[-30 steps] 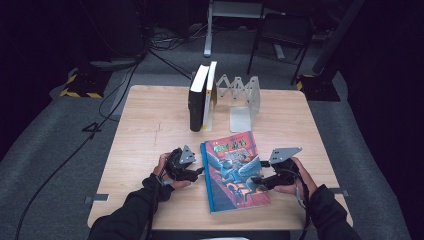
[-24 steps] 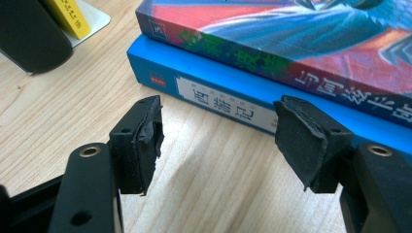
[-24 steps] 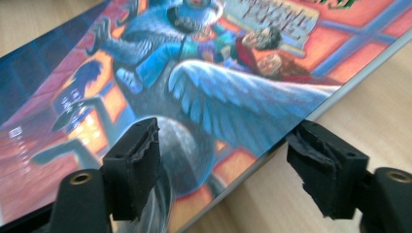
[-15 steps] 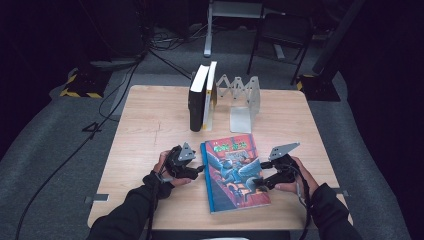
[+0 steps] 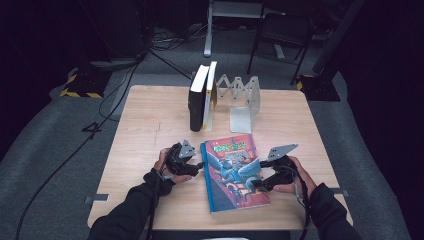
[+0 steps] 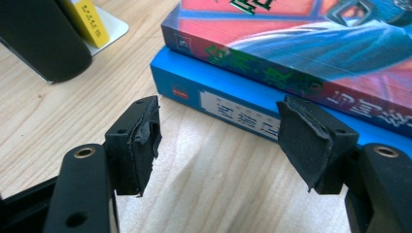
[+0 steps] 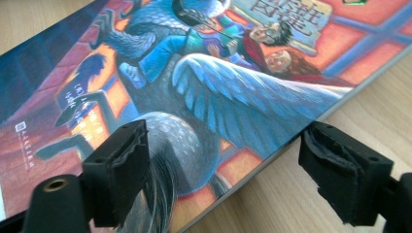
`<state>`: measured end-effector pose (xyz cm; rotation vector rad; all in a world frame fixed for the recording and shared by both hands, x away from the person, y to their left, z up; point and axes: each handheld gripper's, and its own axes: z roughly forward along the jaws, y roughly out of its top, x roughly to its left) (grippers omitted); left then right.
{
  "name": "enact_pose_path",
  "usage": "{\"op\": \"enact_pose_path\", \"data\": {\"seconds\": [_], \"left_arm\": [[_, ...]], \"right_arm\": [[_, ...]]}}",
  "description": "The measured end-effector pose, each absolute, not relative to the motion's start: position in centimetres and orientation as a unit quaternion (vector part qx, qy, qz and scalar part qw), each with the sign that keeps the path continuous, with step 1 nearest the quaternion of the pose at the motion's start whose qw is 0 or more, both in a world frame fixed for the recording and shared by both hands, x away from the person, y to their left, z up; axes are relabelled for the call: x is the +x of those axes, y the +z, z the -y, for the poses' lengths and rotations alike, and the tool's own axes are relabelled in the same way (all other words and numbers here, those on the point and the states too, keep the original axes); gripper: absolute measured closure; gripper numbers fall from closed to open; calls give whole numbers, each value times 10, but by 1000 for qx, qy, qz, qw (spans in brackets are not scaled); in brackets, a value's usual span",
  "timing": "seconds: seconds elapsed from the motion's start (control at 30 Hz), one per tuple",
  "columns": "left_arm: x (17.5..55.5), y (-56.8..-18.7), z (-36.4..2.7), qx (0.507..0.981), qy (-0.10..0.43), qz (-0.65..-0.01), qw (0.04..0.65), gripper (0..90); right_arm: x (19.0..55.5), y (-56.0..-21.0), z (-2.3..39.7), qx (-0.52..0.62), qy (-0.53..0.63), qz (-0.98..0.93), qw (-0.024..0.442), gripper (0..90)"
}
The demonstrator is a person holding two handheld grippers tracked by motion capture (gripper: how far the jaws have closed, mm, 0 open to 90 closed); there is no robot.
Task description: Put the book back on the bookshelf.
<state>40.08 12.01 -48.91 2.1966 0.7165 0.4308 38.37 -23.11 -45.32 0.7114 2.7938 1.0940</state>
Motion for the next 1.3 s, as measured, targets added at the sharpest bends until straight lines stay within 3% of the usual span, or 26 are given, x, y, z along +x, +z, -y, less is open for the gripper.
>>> {"op": "enact_pose_path", "data": {"seconds": [0.27,0.37,0.43,0.47,0.7,0.93,1.3], "left_arm": [[402,-489,-120,862,168,-284,384,327],[403,-489,-120,861,167,-286,385,326],[404,-489,-120,861,169,-289,383,328],[404,-489,-120,860,171,-290,383,352],[412,-491,-122,855,165,-306,385,360],[412,-491,-122,855,166,-308,383,374],[411,-496,-125,867,154,-302,366,370]], "right_arm": [[379,-449,226,211,364,-905,65,269],[378,-448,227,208,386,-895,75,416],[378,-447,226,205,396,-892,75,437],[379,-445,224,194,413,-887,75,511],[387,-447,218,180,438,-880,46,693],[382,-447,218,173,460,-869,58,756],[378,-446,216,165,479,-860,65,772]]}}
